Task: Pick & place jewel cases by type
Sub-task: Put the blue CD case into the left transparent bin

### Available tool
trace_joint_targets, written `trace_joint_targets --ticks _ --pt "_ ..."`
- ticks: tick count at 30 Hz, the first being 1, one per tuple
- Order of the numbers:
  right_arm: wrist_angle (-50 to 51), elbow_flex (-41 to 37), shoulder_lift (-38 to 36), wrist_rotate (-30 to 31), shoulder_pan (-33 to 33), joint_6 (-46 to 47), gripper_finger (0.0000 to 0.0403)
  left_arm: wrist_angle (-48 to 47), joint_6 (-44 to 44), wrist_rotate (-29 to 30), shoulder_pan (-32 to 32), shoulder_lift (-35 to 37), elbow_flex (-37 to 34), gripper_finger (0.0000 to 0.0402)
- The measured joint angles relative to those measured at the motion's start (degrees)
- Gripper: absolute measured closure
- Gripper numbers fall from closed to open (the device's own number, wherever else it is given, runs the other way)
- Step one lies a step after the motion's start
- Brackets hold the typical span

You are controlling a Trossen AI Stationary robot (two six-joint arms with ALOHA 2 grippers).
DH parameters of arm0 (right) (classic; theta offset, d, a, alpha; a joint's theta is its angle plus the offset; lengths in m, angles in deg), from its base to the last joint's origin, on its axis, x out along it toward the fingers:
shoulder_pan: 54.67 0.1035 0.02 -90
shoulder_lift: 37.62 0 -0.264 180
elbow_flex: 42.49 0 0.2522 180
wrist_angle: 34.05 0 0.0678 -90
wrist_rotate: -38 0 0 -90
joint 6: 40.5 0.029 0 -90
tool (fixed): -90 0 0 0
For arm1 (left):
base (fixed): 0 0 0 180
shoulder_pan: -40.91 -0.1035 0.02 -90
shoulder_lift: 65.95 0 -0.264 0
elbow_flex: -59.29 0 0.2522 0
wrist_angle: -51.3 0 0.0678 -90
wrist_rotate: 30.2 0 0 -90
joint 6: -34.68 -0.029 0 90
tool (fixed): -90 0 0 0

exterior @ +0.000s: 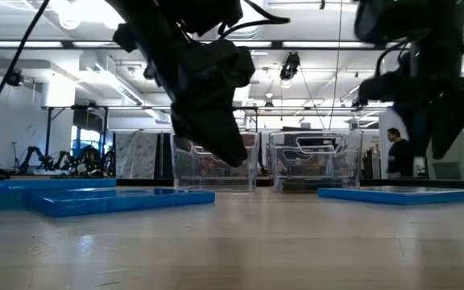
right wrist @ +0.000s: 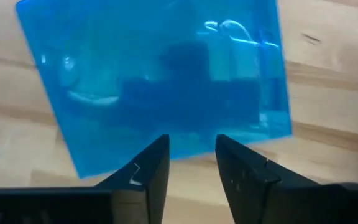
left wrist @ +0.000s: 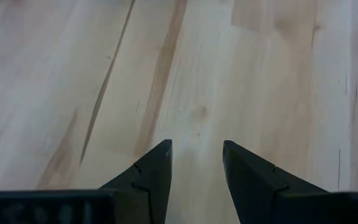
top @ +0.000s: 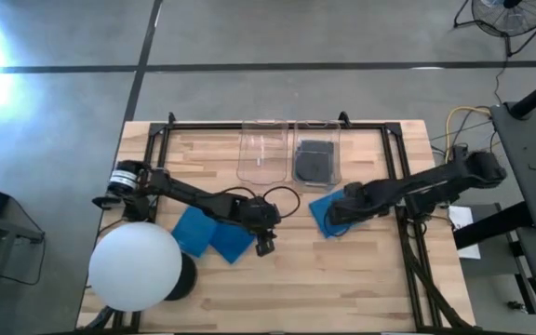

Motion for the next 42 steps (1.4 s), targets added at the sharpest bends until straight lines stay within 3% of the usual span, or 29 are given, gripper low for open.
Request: trace_joint_targets --ticks 10,18,21,26,32,35,38,42 --pt "-16.1 0.2 14.7 0.5 2.4 -0.1 0.0306 -9.5 0.5 0.3 0.7 2.6 -1.2 0.0276" --pt "-39.1 3.8 19.8 -5.0 3.7 -3.1 0.0316 -11.3 3.6 0.6 2.4 6.4 -6.3 0.0276" --pt "-36.3 6.3 17.7 -0.7 3.6 -3.0 0.0318 -7.9 5.9 0.5 2.4 6.6 -8.5 0.0276" --pt "-26.0 9.1 12.0 0.1 5.4 -2.4 0.0314 1.2 5.5 1.5 1.4 6.2 -9.3 0.0276" --pt "-21.9 6.5 8.8 0.2 13.9 12.3 0.0297 10.9 -0.1 5.2 -2.9 5.9 -6.8 0.0276" --pt "-22.4 5.6 10.2 4.1 17.6 18.1 0.0292 12.7 -3.0 5.5 -5.0 5.0 -6.0 0.0276" --pt "-25.4 5.4 12.8 9.7 17.9 17.0 0.0292 12.6 -4.0 5.5 -6.5 3.9 -5.3 0.0276" --pt "-32.3 6.5 16.6 14.9 15.5 6.9 0.0298 10.0 -3.8 5.6 -7.0 4.1 -5.5 0.0276"
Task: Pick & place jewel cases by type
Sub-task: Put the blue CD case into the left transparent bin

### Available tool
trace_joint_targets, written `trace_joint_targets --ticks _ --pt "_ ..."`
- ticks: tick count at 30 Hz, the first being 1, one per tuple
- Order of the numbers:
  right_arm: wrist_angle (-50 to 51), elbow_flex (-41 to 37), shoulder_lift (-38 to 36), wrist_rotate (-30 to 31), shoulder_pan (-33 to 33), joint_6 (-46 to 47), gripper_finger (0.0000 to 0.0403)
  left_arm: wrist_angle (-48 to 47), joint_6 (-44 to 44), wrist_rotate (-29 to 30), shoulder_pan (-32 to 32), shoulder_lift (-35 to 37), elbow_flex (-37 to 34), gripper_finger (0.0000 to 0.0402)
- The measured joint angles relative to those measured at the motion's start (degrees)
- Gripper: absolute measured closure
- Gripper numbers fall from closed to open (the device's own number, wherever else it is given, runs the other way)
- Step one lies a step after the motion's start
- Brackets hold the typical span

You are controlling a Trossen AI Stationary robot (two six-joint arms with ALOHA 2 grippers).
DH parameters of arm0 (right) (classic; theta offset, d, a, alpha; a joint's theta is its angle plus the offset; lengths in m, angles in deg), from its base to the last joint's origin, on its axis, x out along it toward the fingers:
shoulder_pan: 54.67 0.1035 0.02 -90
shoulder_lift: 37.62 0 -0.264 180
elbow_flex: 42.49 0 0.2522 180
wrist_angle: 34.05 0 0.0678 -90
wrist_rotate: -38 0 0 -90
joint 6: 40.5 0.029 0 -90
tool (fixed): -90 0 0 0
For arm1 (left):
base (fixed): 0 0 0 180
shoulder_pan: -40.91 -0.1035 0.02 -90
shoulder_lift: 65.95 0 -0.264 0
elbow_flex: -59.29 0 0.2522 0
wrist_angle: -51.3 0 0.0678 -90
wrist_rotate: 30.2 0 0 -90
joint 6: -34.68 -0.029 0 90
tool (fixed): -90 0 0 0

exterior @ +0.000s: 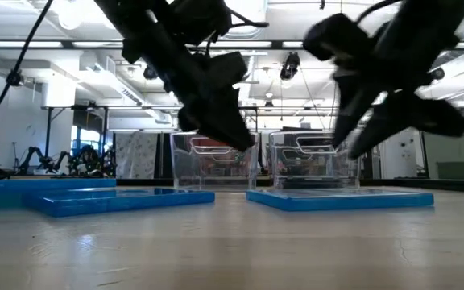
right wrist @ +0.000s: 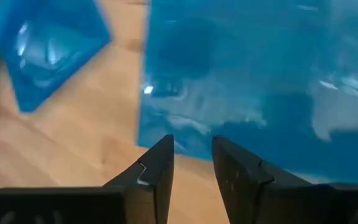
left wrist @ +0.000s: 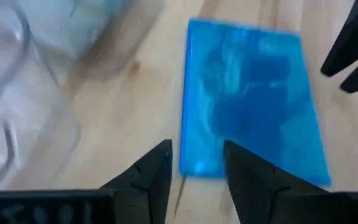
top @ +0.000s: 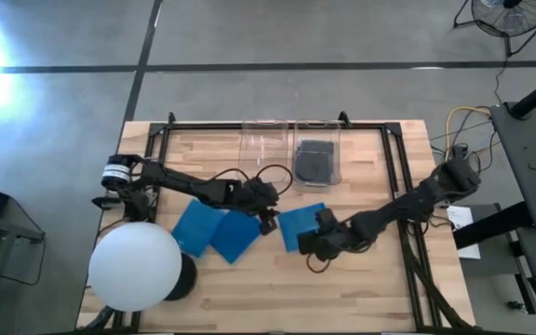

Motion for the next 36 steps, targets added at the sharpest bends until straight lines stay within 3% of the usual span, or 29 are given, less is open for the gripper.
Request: trace_joint_targets --ticks 6,9,10,13,18,24,29,33,36 --pt "-15.8 0.1 7.9 -3.0 -2.4 -15.9 0.0310 -9.7 -1.4 -0.1 1.0 3.0 -0.1 0.0276" --pt "-16.4 0.3 11.1 -8.7 -2.8 -14.7 0.0317 -10.8 -2.2 -0.1 1.2 3.3 -0.2 0.0276" --pt "-16.5 0.4 11.6 -13.3 -2.8 -14.5 0.0320 -10.9 -2.1 -0.1 1.2 3.4 -0.2 0.0276" --pt "-16.9 0.4 11.9 -20.0 -1.0 -15.7 0.0328 -8.1 -2.2 -0.1 1.2 3.3 -0.2 0.0276" --pt "-13.4 -0.2 7.0 -20.6 2.5 -15.6 0.0335 2.4 -1.5 -2.9 1.0 1.2 -0.2 0.0276" --pt "0.4 -0.2 -3.7 -9.8 7.2 -2.3 0.0317 7.9 2.6 -15.5 1.4 -4.8 3.0 0.0276" --pt "3.3 -3.4 -9.5 -2.8 13.9 17.9 0.0285 6.6 1.2 -17.5 1.8 -12.6 9.6 0.0276" --pt "1.1 -6.0 -7.4 -0.8 17.4 30.9 0.0245 1.4 0.3 -18.5 1.6 -17.0 13.7 0.0276" --pt "-1.4 -6.4 -3.2 -3.0 18.1 33.7 0.0213 -1.8 -3.1 -20.6 1.7 -18.9 14.7 0.0276"
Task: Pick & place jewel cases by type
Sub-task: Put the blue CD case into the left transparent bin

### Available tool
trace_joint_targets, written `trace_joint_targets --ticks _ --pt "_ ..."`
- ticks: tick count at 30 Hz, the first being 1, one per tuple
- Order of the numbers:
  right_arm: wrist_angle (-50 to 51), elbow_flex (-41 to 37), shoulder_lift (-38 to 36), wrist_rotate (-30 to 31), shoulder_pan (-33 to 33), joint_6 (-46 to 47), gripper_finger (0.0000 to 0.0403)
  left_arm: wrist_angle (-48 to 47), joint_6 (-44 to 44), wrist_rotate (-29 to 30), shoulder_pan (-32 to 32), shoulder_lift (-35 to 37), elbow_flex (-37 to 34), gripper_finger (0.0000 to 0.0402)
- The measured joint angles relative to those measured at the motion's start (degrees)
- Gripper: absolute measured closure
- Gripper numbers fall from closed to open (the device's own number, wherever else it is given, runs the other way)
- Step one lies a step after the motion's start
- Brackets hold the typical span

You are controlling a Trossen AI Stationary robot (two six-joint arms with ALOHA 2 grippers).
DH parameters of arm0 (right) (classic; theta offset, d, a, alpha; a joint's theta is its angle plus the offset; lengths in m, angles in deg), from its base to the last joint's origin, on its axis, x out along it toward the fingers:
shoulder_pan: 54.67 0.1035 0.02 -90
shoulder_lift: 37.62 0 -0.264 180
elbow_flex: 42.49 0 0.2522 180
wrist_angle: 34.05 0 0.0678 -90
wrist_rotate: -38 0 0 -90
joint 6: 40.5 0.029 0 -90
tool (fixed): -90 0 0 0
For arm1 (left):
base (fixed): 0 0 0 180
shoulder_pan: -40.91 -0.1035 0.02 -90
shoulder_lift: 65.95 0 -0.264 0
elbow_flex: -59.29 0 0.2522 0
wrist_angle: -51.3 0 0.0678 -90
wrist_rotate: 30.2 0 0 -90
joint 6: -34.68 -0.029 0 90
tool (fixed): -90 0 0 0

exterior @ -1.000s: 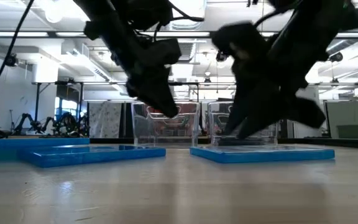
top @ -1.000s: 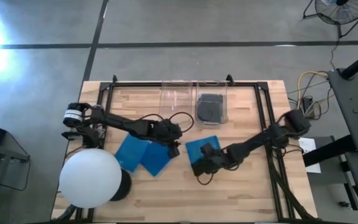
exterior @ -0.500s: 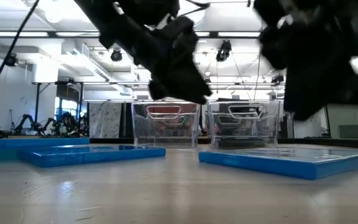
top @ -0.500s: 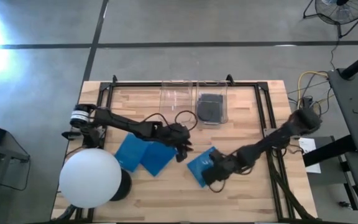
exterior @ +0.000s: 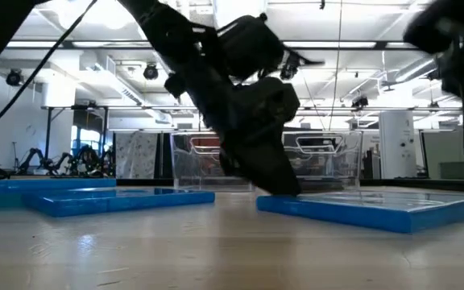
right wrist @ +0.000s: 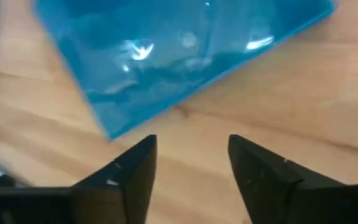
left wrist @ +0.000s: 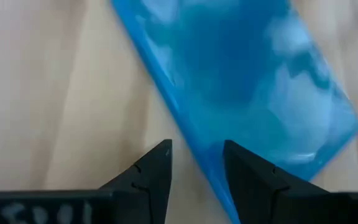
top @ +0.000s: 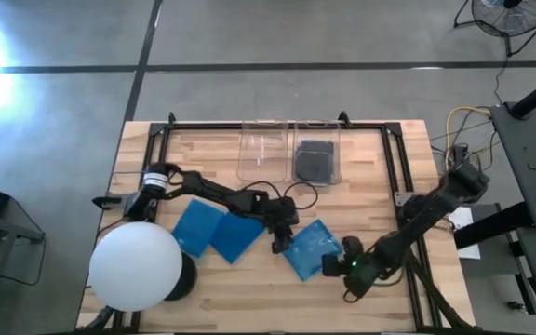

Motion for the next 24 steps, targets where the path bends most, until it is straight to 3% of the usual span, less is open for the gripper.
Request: trace_joint_targets --ticks 4,9,18,21,24 --pt "-3.3 0.3 6.2 -0.3 -1.3 0.1 0.0179 0.4 0.8 -8.1 0.4 -1.3 -0.5 0.0276" --pt "-5.9 -0.3 10.0 0.1 -4.4 -0.2 0.0164 0.1 1.1 -10.0 1.9 -1.9 -0.6 0.0276" --pt "-10.6 -1.6 6.7 8.5 -8.2 -9.9 0.0175 -4.4 0.4 -12.8 3.2 -2.0 -0.9 0.0276" --pt "-9.6 -2.0 4.2 14.7 -8.8 -13.8 0.0176 -7.1 -2.1 -13.7 3.3 -2.0 -1.1 0.0276" --pt "-15.2 -1.1 1.4 17.1 -9.4 -17.0 0.0177 -6.1 -3.2 -13.3 3.4 -2.0 -2.1 0.0276"
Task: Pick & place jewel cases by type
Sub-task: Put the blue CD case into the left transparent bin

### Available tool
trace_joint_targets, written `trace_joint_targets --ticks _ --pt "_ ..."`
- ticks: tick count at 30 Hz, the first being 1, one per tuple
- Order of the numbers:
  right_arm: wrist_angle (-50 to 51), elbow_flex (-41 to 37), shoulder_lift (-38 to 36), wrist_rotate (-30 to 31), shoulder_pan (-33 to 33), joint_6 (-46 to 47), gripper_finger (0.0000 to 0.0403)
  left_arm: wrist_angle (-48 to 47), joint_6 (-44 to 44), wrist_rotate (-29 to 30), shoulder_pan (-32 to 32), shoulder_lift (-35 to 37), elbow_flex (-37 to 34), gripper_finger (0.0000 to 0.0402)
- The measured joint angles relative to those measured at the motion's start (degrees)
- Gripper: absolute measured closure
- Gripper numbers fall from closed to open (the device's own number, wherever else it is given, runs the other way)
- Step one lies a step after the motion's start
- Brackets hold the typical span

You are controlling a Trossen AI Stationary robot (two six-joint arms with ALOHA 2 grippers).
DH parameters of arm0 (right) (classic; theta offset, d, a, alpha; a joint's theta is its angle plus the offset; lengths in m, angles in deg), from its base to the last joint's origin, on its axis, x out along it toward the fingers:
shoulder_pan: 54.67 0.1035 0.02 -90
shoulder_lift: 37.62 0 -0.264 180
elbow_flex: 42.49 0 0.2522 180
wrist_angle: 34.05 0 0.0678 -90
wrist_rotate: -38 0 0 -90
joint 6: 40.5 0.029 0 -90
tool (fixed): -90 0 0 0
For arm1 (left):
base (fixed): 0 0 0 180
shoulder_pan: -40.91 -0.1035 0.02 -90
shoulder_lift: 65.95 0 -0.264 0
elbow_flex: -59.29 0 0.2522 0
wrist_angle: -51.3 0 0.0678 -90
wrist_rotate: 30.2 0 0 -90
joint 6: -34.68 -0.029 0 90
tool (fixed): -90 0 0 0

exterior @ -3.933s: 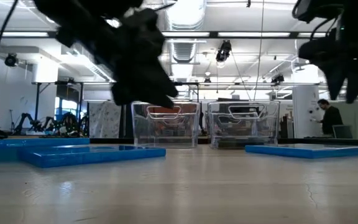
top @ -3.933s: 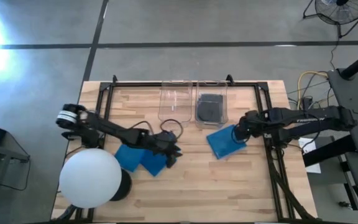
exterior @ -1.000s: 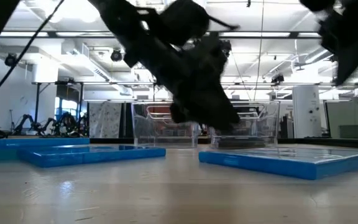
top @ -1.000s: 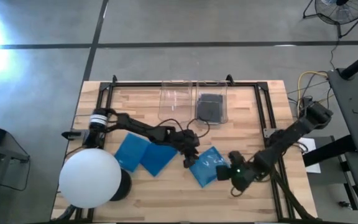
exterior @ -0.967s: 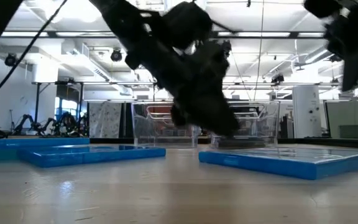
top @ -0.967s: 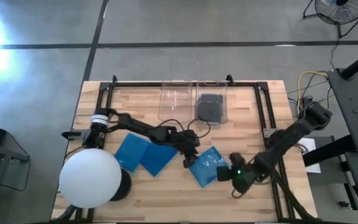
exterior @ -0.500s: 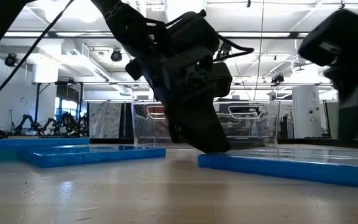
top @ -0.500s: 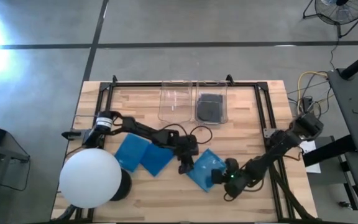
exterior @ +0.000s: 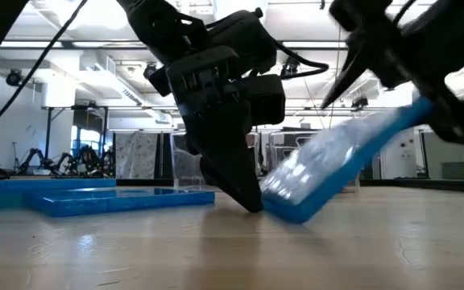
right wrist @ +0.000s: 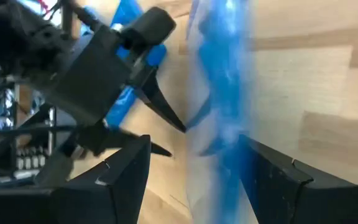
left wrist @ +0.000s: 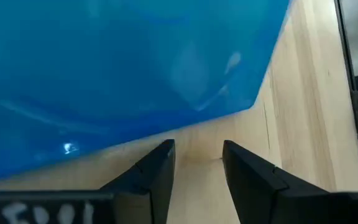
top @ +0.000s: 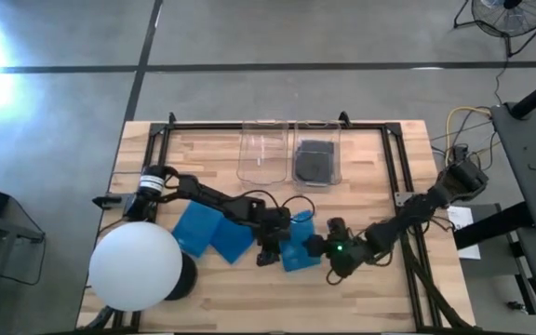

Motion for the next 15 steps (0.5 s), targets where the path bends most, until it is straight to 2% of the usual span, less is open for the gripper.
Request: trace_joint_targets --ticks 2,5,10,12,15 --pt "-1.4 -0.5 -0.8 -0.3 -0.7 -4.5 0.0177 0.6 0.2 0.3 0.0 0.0 -0.7 0.0276" --pt "-6.5 -0.3 -0.4 -4.5 -2.5 -10.3 0.0177 1.3 1.4 0.8 0.0 0.0 -1.4 0.0276" --pt "-7.5 -0.3 2.3 -13.3 -4.3 -9.3 0.0181 2.2 3.8 2.1 0.0 1.0 -1.6 0.0276" --pt "-8.3 -0.3 2.8 -17.2 -4.6 -9.5 0.0191 2.9 4.1 4.7 0.2 2.2 -1.9 0.0276" --pt "-8.3 -0.2 3.1 -19.9 -4.6 -9.5 0.0223 3.4 3.4 10.4 0.6 5.5 -3.1 0.0276"
